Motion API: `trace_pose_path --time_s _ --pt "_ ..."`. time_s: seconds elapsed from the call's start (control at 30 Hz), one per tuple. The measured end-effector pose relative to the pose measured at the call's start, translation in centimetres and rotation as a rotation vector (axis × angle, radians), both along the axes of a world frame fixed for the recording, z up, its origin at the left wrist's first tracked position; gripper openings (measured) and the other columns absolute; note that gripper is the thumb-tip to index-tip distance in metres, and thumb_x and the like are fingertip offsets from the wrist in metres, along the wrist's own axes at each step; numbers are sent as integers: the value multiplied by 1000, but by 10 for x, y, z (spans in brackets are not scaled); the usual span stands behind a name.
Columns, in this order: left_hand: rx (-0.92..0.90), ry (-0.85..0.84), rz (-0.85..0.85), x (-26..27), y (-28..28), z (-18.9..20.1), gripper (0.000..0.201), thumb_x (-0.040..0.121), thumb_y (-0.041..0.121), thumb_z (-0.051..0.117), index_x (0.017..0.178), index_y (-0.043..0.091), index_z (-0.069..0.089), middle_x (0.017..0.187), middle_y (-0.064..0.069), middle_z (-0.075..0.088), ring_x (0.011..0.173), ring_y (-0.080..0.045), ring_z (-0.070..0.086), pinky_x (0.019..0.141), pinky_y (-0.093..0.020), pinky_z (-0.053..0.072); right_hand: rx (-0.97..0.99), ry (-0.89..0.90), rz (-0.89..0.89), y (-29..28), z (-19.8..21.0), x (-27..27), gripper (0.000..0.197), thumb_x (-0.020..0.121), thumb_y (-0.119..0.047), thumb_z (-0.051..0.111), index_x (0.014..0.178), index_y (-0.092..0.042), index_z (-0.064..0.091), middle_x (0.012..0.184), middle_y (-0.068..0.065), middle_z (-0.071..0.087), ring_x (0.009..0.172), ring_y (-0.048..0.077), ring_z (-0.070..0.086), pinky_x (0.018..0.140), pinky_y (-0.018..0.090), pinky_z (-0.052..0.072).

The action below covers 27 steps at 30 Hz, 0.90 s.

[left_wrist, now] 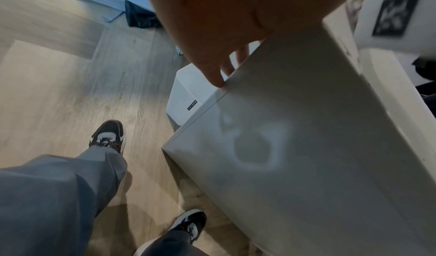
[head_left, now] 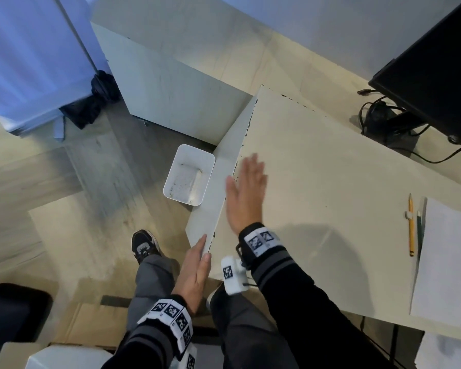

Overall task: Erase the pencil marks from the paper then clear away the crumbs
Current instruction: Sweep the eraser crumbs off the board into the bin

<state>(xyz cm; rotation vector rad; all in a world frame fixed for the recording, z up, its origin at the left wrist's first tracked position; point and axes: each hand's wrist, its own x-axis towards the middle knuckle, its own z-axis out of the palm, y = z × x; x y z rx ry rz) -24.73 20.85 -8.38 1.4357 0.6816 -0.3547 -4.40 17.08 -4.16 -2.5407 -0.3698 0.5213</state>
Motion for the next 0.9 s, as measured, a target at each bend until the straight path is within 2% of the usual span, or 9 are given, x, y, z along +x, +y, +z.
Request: trace_pose_path --time_s 0.07,0.23,0.33,0.43,0.53,0.63,0.73,0.83,0.9 --pt "51 -1 -74 2 8 1 79 89 76 22 155 32 20 152 20 29 139 10 25 116 -24 20 170 54 173 3 5 -13 55 106 -40 22 156 -21 19 164 -8 3 150 7 -9 123 31 -5" --pt "214 -119 -285 14 31 5 80 91 71 22 155 24 19 153 8 31 136 0 31 115 -26 26 254 22 -322 -39 10 32 51 107 -38 28 155 -22 25 164 -10 11 150 2 2 124 34 7" --pt "287 -193 -314 25 25 4 79 95 65 32 157 21 12 159 5 23 144 -5 24 119 -29 21 -50 -38 -96 -26 -1 28 57 105 -42 19 157 -18 12 164 -3 -9 151 16 -13 123 38 -8" --pt "288 -179 -266 28 18 2 83 94 69 31 158 22 8 161 7 17 145 2 15 117 -17 13 117 1 193 -5 0 3 55 104 -43 21 155 -21 20 163 -8 -3 150 9 -12 122 28 -8" --pt "228 -178 -234 26 17 1 84 92 70 32 158 24 8 161 9 16 145 3 15 116 -20 15 346 46 -22 -16 8 17 49 106 -41 30 152 -25 32 162 -13 16 148 -2 4 122 23 6" --pt "187 -160 -223 26 17 2 86 90 72 32 157 25 7 160 11 15 144 3 16 118 -24 17 95 -52 -304 -32 0 46 53 106 -36 32 155 -17 23 165 -4 6 151 12 0 124 36 5" --pt "159 -171 -193 25 15 0 82 92 69 34 157 27 7 160 13 15 145 5 15 120 -27 18 -202 -111 -20 -18 -4 27 63 104 -36 34 157 -13 8 164 5 -11 151 23 -14 122 37 -8" --pt "129 -173 -162 22 13 -1 79 94 65 36 157 28 7 160 15 15 145 6 12 120 -27 16 38 -50 182 -20 7 4 63 104 -40 38 157 -20 11 164 -7 -7 150 9 -11 120 21 -6" --pt "98 -162 -148 21 13 0 77 94 63 37 157 31 6 160 17 14 145 8 11 119 -25 16 266 -56 -39 -39 14 8 53 104 -31 43 154 -22 25 164 -10 9 150 5 6 118 13 9"
